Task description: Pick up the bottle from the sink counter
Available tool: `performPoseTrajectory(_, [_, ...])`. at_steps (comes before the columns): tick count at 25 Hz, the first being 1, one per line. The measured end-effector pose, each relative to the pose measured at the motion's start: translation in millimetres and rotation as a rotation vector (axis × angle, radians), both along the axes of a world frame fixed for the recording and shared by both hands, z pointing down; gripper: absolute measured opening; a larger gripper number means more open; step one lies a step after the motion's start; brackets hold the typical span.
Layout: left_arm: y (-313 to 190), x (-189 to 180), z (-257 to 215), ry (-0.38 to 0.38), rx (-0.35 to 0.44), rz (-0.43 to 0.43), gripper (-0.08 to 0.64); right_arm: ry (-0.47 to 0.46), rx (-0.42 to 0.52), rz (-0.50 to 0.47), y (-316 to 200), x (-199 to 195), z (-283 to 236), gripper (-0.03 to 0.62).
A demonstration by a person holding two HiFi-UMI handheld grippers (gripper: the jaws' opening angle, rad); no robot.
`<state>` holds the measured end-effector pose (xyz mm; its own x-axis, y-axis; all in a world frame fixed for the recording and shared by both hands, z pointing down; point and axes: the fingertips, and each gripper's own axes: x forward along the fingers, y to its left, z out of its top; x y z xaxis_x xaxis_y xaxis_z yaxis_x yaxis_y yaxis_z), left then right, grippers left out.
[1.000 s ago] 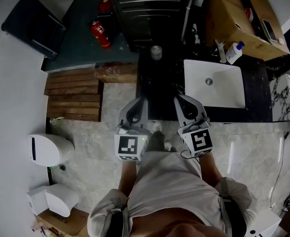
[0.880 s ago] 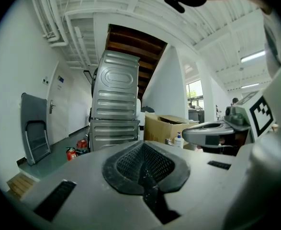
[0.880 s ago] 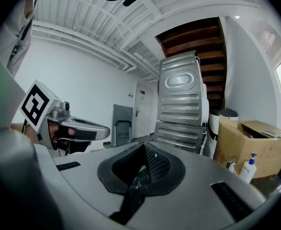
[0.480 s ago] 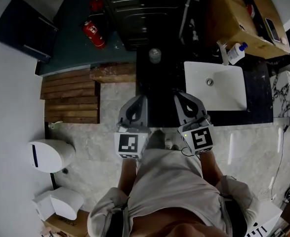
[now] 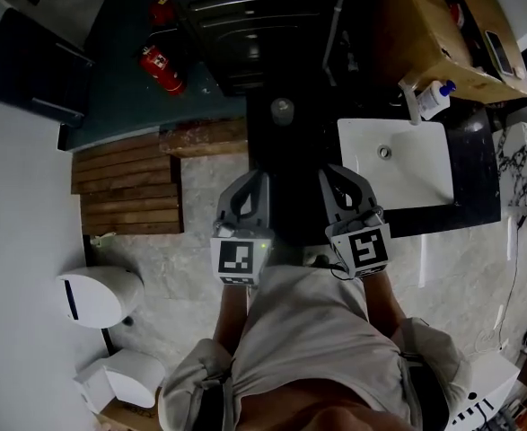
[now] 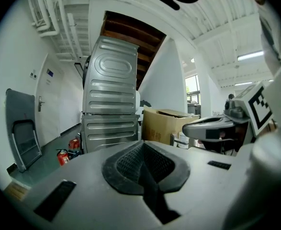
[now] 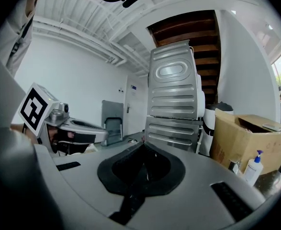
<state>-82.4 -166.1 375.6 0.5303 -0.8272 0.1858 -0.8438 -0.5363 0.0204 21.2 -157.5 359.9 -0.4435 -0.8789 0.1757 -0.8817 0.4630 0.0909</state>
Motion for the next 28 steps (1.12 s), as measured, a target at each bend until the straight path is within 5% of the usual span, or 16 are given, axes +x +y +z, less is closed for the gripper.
performPoseTrajectory(28, [-82.6, 20.6, 80.7, -0.079, -0.079, 0.093, 0.002, -0.002, -0.097, 0.047, -67.1, 12.5, 66.4, -0.008])
